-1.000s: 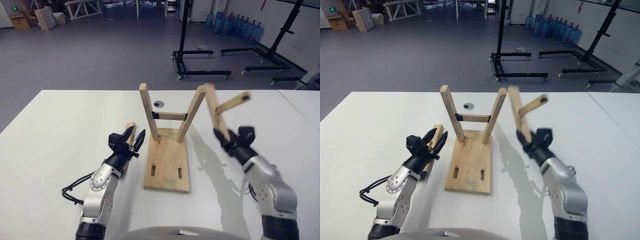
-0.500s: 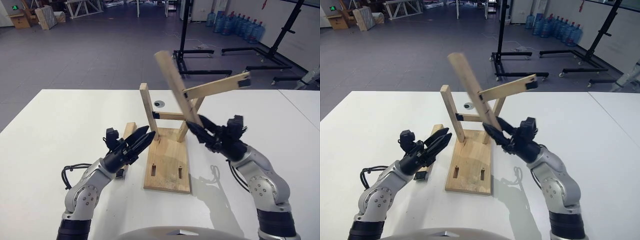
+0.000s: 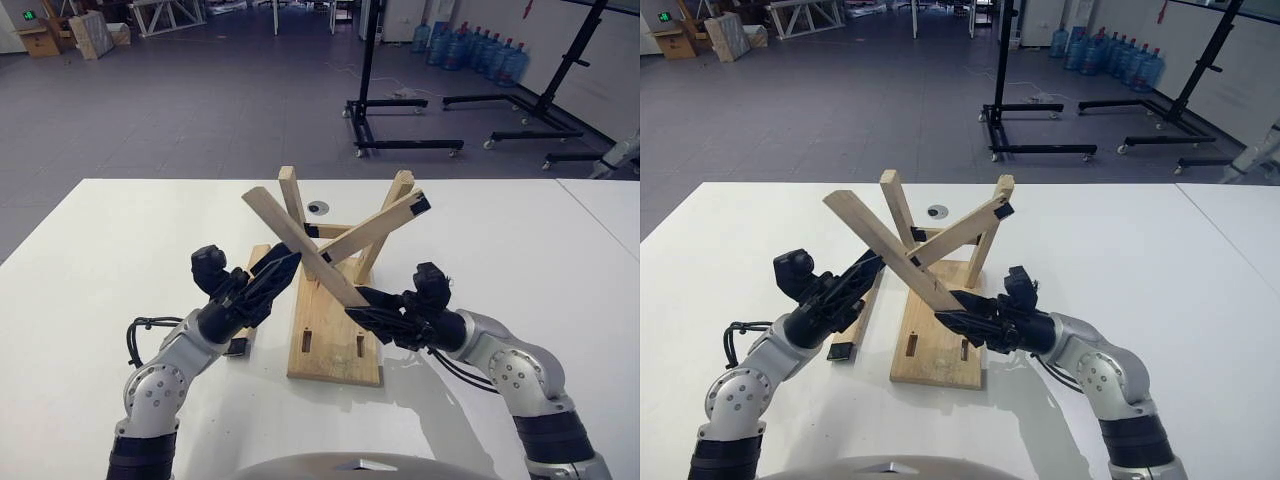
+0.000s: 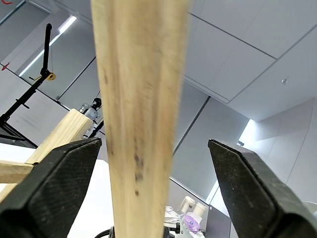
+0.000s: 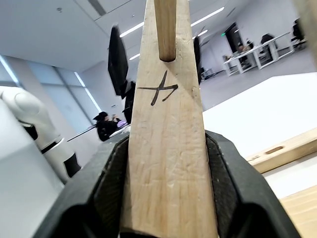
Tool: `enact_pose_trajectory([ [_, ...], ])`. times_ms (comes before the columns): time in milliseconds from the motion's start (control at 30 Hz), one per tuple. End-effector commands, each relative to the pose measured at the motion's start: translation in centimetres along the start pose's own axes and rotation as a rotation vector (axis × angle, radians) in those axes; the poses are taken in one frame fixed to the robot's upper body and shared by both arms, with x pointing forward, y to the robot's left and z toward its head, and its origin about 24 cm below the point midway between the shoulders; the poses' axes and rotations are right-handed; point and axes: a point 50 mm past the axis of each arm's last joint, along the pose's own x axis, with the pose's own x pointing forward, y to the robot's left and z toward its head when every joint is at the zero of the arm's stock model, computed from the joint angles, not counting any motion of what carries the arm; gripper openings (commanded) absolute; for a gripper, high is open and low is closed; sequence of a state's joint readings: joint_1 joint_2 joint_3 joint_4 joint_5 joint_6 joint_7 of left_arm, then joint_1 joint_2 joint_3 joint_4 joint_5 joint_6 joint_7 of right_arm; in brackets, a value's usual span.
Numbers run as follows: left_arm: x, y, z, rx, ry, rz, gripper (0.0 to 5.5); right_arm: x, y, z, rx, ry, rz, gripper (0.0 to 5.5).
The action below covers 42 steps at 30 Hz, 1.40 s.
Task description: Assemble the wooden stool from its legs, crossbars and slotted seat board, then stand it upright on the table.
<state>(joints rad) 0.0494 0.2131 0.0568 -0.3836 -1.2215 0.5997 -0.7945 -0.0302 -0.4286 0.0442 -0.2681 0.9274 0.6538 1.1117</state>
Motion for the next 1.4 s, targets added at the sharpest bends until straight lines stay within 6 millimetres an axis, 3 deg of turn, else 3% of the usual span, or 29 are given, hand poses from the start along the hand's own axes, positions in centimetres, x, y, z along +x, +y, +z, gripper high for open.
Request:
enact_pose_trajectory([
  [33,0.0,-0.1,0.3,0.009,0.037,0.005,3.95,0.2,-0.1,-0.1,0.012,0.04,0.027,2.04],
  [233,0.0,-0.4,0.3,0.01,0.042,0.003,3.95,0.3,0.1,-0.6,0.071,0.048,0.044,2.04],
  [633,-0.5,-0.7,0.1,-0.015,0.048,-0.013,2.12,0.1,-0.4,-0.4,0.024,0.029,0.017,2.04],
  [1133,-0.5,-0.4,0.5,0.015,0.04,-0.002,2.1,0.0,-1.0,-1.2,-0.018,0.099,-0.05,2.04],
  [1400,-0.7,-0.2,2.5,0.116,0.03,0.013,2.07,-1.5,-1.0,-1.3,-0.006,0.162,-0.112,3.74],
])
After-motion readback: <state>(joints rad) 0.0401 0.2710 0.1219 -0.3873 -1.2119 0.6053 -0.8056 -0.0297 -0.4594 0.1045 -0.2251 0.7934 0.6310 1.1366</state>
